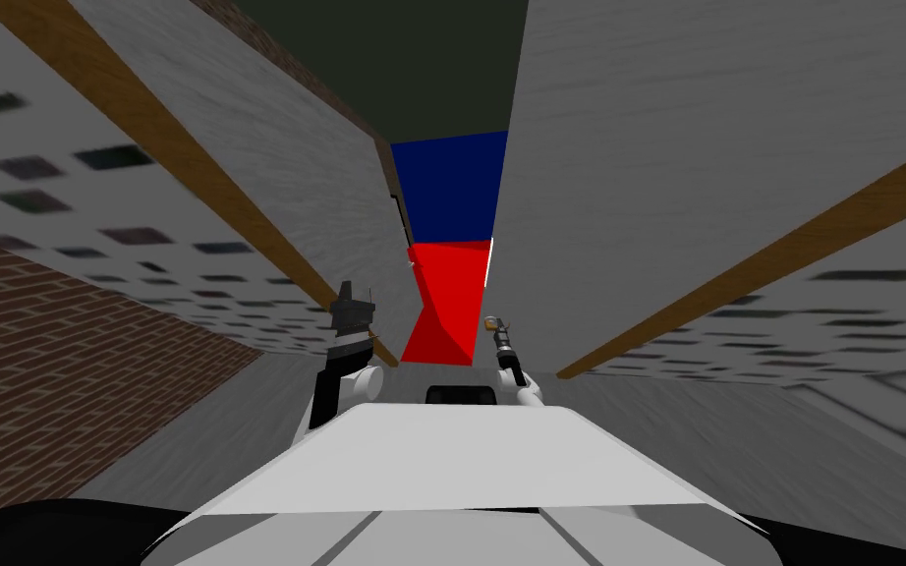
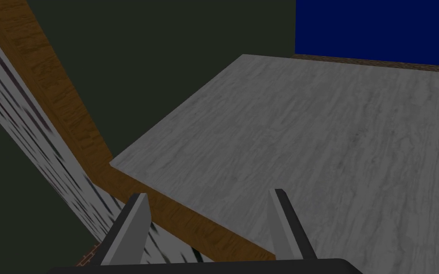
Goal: Push the door open
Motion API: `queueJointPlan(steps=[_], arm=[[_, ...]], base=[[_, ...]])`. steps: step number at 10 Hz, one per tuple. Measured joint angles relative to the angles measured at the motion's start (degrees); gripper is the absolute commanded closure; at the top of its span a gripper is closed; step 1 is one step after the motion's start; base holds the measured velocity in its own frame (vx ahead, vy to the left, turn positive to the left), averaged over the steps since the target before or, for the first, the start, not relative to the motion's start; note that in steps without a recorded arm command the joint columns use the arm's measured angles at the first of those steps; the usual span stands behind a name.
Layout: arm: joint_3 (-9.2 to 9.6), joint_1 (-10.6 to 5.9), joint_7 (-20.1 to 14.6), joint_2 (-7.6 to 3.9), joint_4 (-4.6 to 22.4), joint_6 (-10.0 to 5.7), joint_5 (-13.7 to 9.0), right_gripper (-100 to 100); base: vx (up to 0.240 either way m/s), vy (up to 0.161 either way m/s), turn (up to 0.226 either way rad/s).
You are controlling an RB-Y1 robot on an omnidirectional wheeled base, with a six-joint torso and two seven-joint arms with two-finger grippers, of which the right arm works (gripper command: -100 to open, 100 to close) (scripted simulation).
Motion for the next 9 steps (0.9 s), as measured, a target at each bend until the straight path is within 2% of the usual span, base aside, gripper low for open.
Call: queueJointPlan(steps=[5, 8, 9], arm=[[-0.08, -0.31, 0.0, -0.16, -0.1, 0.05, 0.0, 100], [-0.39, 0.39, 0.0, -0.58, -0.1, 0.55, -0.3, 100], [-0.9, -0.48, 0.1, -0.75, 1.4, 0.19, -0.6, 100]], base=[[-0.009, 0.001, 0.003], [0.135, 0.035, -0.032], [0.184, 0.051, -0.041]])
